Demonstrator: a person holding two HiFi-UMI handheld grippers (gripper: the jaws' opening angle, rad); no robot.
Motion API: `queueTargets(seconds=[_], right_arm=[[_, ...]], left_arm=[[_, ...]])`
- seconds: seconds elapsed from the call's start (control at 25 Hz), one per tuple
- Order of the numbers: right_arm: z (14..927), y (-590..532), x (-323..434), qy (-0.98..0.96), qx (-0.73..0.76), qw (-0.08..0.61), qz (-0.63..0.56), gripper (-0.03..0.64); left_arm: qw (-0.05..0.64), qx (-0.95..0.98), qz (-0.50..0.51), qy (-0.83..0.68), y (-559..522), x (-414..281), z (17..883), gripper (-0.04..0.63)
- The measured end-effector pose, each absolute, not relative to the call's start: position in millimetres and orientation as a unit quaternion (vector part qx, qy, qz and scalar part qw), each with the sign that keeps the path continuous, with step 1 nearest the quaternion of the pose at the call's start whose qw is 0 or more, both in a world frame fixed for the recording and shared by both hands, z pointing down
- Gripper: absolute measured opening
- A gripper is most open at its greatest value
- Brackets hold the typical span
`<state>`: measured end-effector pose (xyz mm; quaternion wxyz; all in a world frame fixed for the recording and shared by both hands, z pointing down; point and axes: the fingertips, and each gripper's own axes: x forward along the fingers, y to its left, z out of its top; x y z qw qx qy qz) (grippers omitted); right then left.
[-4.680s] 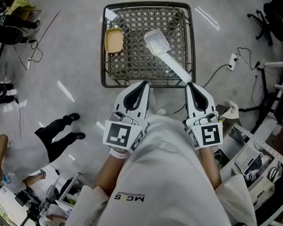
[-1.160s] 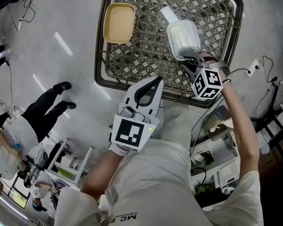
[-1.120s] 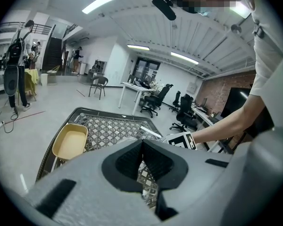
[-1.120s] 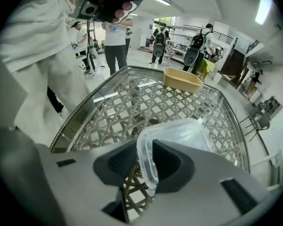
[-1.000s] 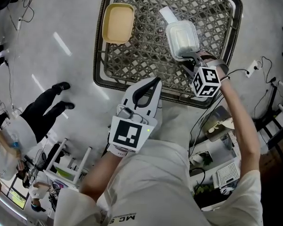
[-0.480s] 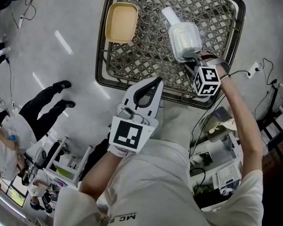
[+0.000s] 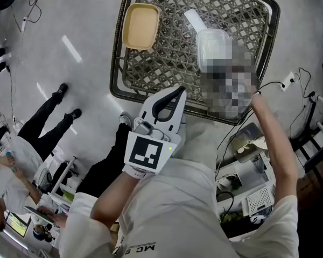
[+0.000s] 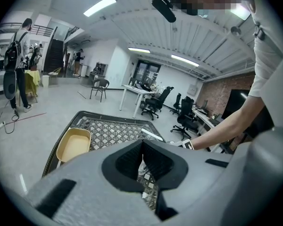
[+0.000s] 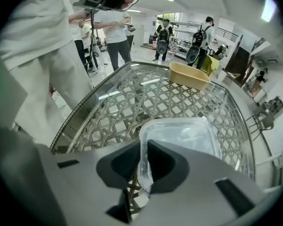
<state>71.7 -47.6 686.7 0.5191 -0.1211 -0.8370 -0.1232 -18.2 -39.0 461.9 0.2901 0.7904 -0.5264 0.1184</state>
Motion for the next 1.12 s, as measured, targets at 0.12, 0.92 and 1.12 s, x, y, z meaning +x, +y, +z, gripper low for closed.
queueTargets(seconds=[0.12,0.92,1.12], right_arm=[[677.5,-49.2,69.9,-0.851,-0.085,0.508,-0.102,0.061],[514.0,-103.0,70.7,-0.922,0.188,0.338,0.020,0.063],[454.1,-107.6,70.7,-0.929,0.236,0.284,0.023,0.063]], left_arm=[[0.288,0.790,0.120,-0.527,-37.8,-21.0,460.2,0.025],[0.239,0.803,0.093,-0.538,-41.7,-23.6,394.2,0.025],[0.215,0.807,0.087,-0.543,-41.6,-30.0,375.4,0.025]])
